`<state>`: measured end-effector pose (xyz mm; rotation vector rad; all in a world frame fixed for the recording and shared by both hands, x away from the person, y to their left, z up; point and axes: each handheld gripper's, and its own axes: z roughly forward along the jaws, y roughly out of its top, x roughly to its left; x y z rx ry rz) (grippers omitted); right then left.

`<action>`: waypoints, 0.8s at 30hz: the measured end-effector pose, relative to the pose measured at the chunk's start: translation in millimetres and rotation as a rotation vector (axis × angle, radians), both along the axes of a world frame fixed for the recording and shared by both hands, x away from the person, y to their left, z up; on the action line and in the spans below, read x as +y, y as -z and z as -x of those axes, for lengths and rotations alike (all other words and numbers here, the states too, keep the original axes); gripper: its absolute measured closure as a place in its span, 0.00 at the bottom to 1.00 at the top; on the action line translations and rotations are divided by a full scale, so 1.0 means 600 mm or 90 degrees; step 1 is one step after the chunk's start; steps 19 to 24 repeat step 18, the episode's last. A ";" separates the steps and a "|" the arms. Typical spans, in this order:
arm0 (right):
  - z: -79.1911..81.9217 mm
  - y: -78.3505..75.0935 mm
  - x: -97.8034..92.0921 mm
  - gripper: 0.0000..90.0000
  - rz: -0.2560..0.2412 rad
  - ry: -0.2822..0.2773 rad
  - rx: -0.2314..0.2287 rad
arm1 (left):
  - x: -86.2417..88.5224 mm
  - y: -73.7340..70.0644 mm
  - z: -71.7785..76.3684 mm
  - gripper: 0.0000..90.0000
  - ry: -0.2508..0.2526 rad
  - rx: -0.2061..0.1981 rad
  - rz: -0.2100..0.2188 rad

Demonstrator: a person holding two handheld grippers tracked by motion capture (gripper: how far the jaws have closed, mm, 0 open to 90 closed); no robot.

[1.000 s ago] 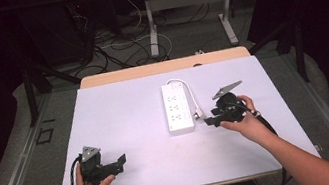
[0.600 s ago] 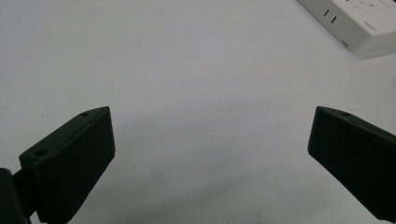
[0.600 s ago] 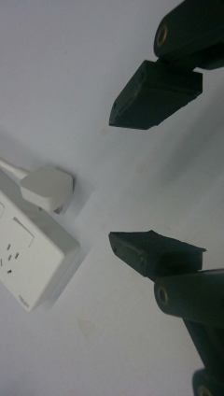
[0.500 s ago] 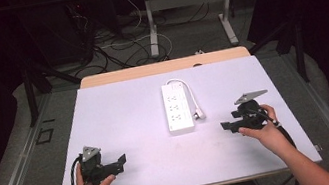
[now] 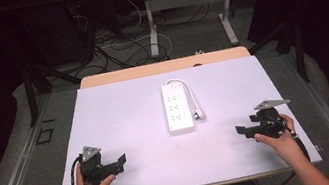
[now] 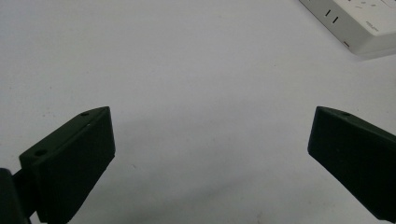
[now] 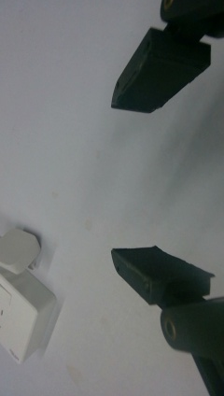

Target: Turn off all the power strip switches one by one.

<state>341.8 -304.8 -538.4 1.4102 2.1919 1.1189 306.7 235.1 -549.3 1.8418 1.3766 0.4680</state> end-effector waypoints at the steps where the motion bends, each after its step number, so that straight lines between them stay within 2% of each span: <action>1: 0.002 0.004 -0.002 0.22 -0.007 0.009 0.001 | 0.000 0.000 0.000 0.01 0.001 0.002 -0.001; 10: 0.014 0.023 -0.019 0.17 0.039 0.051 -0.027 | 0.001 0.000 0.000 0.01 0.000 0.001 0.001; 16: 0.019 0.027 -0.026 0.17 0.028 0.072 -0.028 | 0.002 0.000 -0.001 0.01 0.000 -0.001 0.002; 24: 0.019 0.027 -0.028 0.17 0.028 0.071 -0.029 | 0.003 0.000 -0.001 0.01 0.000 -0.001 0.002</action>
